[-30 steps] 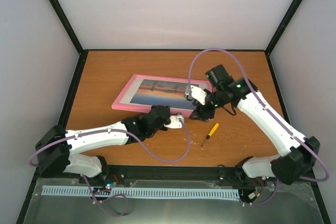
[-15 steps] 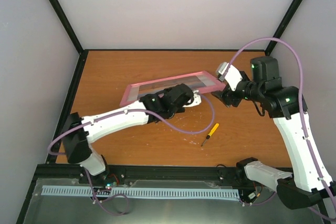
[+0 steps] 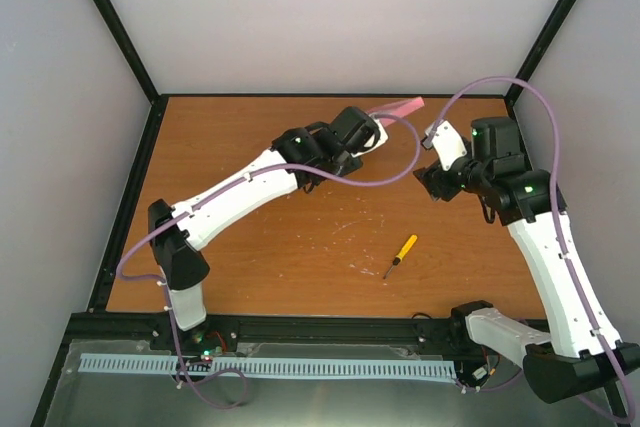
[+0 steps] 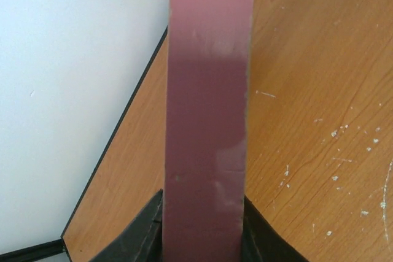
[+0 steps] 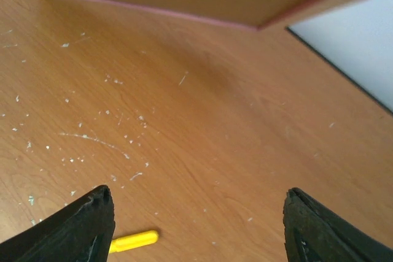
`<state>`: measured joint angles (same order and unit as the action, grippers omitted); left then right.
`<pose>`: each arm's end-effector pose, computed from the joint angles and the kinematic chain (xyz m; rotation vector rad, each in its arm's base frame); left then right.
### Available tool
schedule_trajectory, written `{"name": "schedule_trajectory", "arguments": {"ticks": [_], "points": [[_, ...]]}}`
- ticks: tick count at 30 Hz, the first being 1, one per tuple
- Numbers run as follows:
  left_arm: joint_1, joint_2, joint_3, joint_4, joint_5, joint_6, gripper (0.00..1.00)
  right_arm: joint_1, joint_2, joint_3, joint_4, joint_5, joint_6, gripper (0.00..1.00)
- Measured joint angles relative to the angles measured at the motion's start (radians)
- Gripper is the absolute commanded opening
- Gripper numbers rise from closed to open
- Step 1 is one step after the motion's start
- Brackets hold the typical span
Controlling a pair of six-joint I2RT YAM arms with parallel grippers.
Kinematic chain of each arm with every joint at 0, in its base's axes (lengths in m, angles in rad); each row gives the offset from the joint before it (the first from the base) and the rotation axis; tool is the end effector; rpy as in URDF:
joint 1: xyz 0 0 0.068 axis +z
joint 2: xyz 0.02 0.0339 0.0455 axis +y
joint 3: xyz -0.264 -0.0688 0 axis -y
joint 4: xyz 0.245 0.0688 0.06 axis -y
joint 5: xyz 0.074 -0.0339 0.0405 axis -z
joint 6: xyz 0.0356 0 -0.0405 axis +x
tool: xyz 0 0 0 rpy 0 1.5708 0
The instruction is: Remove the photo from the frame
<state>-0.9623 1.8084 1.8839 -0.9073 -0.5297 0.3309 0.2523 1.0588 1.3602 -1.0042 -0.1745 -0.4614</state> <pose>0.2391 -0.3117 0.3710 1.1769 1.9548 0.3122 0.1825 0.0534 0.4032 -0.8755 2.0860 0.0873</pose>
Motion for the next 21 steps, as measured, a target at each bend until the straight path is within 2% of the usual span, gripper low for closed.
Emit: {"name": "schedule_trajectory", "arguments": {"ticks": [8, 14, 21], "points": [[0.025, 0.039, 0.163, -0.066, 0.035, -0.093, 0.01, 0.000, -0.019, -0.269, 0.141, -0.082, 0.058, 0.72], [0.035, 0.048, 0.270, -0.088, 0.080, -0.184, 0.01, 0.000, -0.018, -0.375, 0.245, -0.152, 0.102, 0.71], [0.075, 0.051, 0.371, -0.108, 0.158, -0.394, 0.01, -0.001, -0.011, -0.491, 0.373, -0.181, 0.113, 0.69]]}}
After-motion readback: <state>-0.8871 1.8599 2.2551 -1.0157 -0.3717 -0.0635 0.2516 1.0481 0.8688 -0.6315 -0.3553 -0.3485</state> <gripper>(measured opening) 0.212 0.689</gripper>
